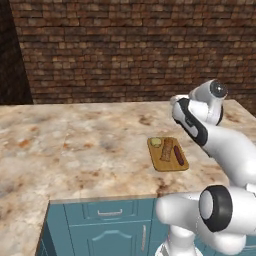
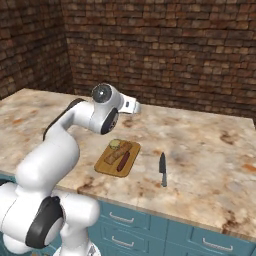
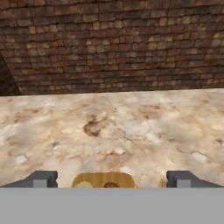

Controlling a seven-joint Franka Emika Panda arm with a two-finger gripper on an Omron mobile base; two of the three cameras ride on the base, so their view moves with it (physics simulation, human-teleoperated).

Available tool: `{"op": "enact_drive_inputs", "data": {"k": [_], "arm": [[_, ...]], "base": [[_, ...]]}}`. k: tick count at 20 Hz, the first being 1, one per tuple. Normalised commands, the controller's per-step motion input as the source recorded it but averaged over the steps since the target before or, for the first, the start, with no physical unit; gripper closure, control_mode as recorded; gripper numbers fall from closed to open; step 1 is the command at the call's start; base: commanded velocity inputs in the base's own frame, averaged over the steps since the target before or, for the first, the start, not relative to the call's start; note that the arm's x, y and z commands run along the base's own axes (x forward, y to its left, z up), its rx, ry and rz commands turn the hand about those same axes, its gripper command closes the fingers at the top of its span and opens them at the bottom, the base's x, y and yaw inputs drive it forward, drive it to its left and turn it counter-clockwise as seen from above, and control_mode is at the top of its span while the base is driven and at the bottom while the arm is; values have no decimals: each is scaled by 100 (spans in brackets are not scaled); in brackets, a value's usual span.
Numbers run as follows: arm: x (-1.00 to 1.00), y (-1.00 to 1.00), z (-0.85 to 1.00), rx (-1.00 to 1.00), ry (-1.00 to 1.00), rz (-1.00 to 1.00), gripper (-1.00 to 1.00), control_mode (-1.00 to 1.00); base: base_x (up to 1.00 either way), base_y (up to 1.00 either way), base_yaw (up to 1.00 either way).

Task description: Retrieve the sausage and cheese from the fridge and place them on the cutting board on the counter.

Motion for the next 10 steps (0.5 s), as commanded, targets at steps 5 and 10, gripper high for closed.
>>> {"op": "enact_drive_inputs", "data": {"k": [5,10], "arm": [[8,0,100,0,10,-1,-100,-100],[-71,18,87,0,1,0,-100,-100]], "base": [[0,0,0],[0,0,0]]}}
